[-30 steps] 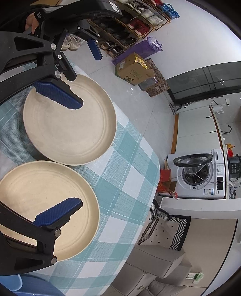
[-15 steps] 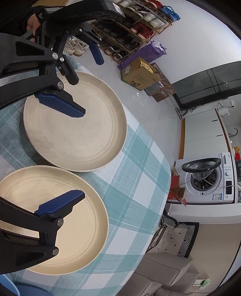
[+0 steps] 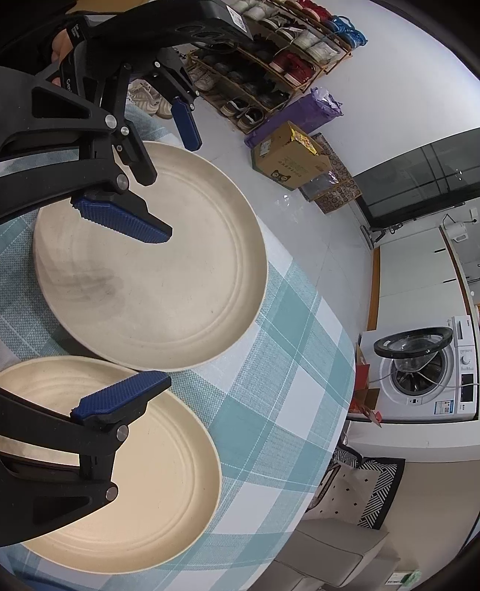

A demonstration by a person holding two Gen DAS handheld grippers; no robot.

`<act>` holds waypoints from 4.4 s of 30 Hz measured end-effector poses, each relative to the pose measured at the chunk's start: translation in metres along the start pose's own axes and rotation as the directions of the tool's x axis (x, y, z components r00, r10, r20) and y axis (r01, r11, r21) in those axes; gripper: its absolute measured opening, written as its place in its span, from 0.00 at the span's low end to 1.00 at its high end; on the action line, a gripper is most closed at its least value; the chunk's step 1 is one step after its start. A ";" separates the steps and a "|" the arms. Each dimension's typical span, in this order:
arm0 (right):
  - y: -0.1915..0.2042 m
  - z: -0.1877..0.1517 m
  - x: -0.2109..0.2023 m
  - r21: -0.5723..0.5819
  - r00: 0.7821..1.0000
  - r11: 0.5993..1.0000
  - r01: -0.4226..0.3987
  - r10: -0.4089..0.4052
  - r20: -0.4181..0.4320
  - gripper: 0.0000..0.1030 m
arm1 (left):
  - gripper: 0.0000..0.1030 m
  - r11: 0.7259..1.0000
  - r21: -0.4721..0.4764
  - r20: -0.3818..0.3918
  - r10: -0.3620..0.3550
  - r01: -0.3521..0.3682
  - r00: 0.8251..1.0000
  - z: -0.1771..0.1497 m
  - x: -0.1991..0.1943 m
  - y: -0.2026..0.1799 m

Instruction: Organize plates and bowls

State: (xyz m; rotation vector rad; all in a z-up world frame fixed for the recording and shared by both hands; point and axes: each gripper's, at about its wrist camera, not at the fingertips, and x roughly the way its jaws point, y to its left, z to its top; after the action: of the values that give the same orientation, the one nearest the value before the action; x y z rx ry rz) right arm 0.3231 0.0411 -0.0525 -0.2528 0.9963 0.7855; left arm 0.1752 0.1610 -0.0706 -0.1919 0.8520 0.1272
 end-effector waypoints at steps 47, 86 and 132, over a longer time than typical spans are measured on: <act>-0.002 -0.010 0.018 0.007 0.996 0.998 0.063 -0.062 -0.071 0.40 | 0.34 0.998 -0.052 -0.042 0.016 -0.019 0.999 -0.011 0.002 0.015; 0.019 -0.050 -0.085 -0.001 0.990 0.993 0.121 -0.120 0.072 0.24 | 0.25 0.998 0.016 0.072 0.057 -0.058 0.996 -0.016 -0.072 -0.020; 0.020 -0.193 -0.212 0.088 0.965 0.973 0.214 -0.224 0.135 0.24 | 0.26 0.980 0.195 0.126 -0.049 0.024 0.991 -0.070 -0.128 -0.112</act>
State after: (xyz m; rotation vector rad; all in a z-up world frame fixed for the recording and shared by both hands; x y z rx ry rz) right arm 0.1188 -0.1472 0.0213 -0.2355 0.8420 0.5566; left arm 0.0610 0.0315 -0.0055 -0.0163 0.7250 0.0214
